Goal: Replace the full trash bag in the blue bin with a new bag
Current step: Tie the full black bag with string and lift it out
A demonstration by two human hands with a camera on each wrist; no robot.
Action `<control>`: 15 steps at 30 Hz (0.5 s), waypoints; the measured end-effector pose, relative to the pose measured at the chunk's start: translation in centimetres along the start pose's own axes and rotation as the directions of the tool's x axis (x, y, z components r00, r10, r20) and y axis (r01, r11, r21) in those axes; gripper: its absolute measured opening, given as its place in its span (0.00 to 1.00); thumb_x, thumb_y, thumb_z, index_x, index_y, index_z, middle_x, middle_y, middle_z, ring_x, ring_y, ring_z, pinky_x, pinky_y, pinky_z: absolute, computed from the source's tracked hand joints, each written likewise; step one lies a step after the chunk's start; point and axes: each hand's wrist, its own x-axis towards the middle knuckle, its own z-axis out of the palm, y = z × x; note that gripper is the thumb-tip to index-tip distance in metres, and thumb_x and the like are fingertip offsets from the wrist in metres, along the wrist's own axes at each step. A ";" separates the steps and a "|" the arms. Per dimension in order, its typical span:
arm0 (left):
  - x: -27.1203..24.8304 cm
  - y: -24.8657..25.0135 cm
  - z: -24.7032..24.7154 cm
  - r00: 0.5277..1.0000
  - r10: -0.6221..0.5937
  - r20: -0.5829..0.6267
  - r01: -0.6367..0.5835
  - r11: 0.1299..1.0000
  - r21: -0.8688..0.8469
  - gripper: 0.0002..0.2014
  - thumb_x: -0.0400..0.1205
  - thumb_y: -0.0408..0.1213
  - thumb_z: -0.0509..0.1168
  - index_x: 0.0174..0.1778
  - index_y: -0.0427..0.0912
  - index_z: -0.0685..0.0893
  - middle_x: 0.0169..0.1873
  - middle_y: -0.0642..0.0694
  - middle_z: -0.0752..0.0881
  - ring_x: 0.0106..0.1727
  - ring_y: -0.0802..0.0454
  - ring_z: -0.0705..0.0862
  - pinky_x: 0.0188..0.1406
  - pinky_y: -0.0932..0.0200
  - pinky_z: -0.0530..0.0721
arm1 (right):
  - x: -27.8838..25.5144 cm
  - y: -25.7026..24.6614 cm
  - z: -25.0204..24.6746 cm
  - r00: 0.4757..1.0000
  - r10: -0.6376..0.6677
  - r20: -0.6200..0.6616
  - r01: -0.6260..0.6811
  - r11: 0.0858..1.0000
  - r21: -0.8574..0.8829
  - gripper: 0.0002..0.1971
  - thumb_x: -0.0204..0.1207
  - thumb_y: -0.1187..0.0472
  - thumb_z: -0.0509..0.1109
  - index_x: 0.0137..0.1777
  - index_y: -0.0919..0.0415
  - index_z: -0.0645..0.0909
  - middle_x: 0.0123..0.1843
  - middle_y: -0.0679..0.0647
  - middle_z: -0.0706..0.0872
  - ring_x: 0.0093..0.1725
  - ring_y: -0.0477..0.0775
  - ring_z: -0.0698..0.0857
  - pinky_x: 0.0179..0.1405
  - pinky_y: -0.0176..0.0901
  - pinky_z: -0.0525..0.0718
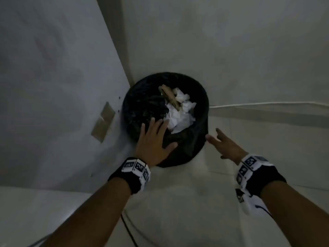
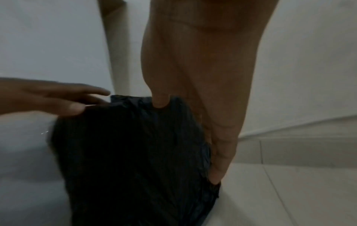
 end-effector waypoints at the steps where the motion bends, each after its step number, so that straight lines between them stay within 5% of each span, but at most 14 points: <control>1: 0.1 -0.5 1.2 0.997 0.062 -0.053 -0.061 0.998 0.020 0.44 0.75 0.74 0.41 0.83 0.50 0.58 0.80 0.45 0.67 0.83 0.44 0.58 0.81 0.42 0.42 | 1.1 1.0 0.9 0.999 0.054 -0.005 -0.053 0.995 0.081 0.42 0.79 0.36 0.59 0.87 0.48 0.44 0.86 0.52 0.58 0.81 0.60 0.66 0.66 0.53 0.77; 3: 0.7 -1.5 3.7 0.957 0.167 -0.238 -0.143 0.983 0.114 0.41 0.76 0.73 0.47 0.78 0.51 0.68 0.73 0.46 0.76 0.77 0.44 0.70 0.79 0.42 0.53 | 4.3 3.7 2.4 0.993 0.119 0.025 -0.122 0.982 0.145 0.44 0.77 0.32 0.58 0.86 0.47 0.43 0.86 0.52 0.58 0.80 0.63 0.66 0.67 0.61 0.78; 7: 1.2 -2.1 5.5 0.835 0.279 -0.475 -0.222 0.959 0.174 0.39 0.74 0.73 0.55 0.76 0.51 0.72 0.72 0.49 0.76 0.72 0.47 0.74 0.76 0.44 0.59 | 8.9 7.3 6.0 0.980 0.176 0.090 -0.195 0.932 0.307 0.43 0.74 0.25 0.51 0.85 0.44 0.48 0.86 0.57 0.59 0.78 0.71 0.68 0.68 0.66 0.76; 13: 1.1 -3.1 6.2 0.797 0.333 -0.505 -0.237 0.940 0.246 0.42 0.72 0.75 0.55 0.77 0.52 0.71 0.74 0.47 0.73 0.70 0.46 0.74 0.75 0.46 0.58 | 11.7 9.0 10.4 0.977 0.174 0.126 -0.215 0.778 0.591 0.43 0.75 0.25 0.49 0.85 0.51 0.55 0.75 0.64 0.76 0.73 0.66 0.76 0.75 0.69 0.68; 15: 1.0 -3.3 6.1 0.807 0.331 -0.489 -0.224 0.938 0.265 0.43 0.71 0.75 0.55 0.77 0.52 0.69 0.75 0.47 0.72 0.71 0.46 0.72 0.75 0.46 0.55 | 11.8 8.4 10.9 0.980 0.148 0.129 -0.197 0.740 0.643 0.43 0.75 0.25 0.51 0.84 0.51 0.56 0.62 0.62 0.82 0.71 0.66 0.77 0.75 0.69 0.67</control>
